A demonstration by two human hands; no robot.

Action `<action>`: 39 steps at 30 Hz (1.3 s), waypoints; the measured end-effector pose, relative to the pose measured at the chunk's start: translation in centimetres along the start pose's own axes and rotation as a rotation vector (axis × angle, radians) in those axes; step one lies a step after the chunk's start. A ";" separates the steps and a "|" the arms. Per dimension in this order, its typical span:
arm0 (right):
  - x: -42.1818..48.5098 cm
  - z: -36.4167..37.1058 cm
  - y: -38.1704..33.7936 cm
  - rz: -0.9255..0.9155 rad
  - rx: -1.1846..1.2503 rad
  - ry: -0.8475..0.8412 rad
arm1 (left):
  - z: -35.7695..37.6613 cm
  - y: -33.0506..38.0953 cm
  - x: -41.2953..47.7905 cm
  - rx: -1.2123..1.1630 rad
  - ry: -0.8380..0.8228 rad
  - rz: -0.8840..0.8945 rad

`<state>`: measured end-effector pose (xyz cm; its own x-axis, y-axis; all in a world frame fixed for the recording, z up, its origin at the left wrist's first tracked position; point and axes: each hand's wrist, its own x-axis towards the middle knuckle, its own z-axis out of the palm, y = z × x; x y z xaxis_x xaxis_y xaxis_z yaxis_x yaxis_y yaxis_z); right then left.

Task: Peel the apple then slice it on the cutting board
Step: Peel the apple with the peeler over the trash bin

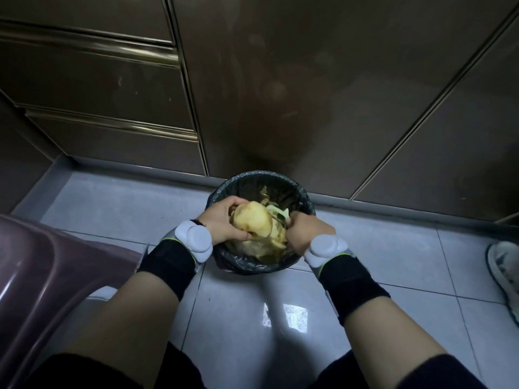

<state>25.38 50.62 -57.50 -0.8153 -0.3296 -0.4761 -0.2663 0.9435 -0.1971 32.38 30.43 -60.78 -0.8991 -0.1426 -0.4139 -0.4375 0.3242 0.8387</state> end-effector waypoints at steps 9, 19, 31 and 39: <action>-1.3 -0.9 -1.9 -0.270 0.020 0.223 | 0.3 -0.2 0.3 0.073 0.014 -0.068; -0.3 -0.2 -1.6 -0.044 -0.128 0.012 | 0.4 -0.1 -0.2 -0.039 -0.066 -0.050; -0.3 -0.5 -1.6 -0.086 0.082 0.136 | 1.2 0.3 0.0 -0.454 -0.037 -0.190; -1.5 -0.9 -2.6 -0.283 0.039 0.214 | 1.2 -0.3 0.3 -0.458 0.051 -0.241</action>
<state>26.80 48.65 -55.47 -0.8022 -0.5595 -0.2084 -0.4809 0.8124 -0.3299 32.26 31.46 -61.55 -0.7664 -0.2120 -0.6063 -0.5837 -0.1641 0.7952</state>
